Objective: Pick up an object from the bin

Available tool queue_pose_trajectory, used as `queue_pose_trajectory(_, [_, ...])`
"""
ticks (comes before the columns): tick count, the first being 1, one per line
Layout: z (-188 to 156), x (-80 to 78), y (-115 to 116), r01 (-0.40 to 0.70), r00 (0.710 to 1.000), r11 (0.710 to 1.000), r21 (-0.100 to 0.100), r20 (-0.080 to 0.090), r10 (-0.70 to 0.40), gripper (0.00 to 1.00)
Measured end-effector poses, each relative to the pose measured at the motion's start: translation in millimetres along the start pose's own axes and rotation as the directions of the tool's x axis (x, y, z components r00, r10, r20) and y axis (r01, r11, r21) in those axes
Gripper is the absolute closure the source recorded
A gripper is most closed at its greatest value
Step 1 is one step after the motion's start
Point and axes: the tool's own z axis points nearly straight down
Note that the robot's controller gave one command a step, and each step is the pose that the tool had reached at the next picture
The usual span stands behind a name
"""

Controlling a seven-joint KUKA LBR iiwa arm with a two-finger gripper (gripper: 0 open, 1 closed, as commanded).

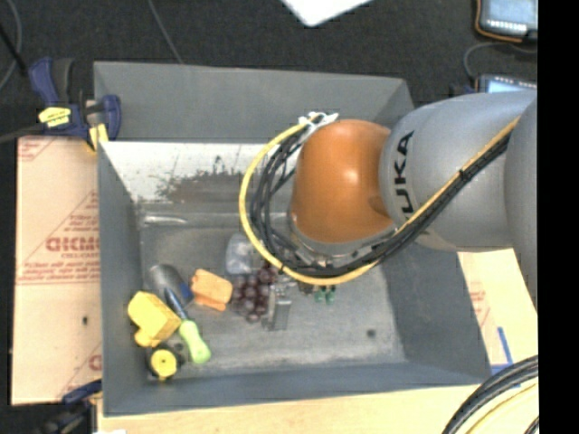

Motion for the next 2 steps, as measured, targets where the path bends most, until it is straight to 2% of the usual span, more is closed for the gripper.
queue_pose_trajectory(1, [49.9,-21.3,-16.7,0.091,0.996,0.996,0.001,0.002,-0.091,0.00])
queue_pose_trajectory(2, [85.4,-42.9,-23.4,0.417,0.909,0.909,0.002,0.002,-0.417,0.00])
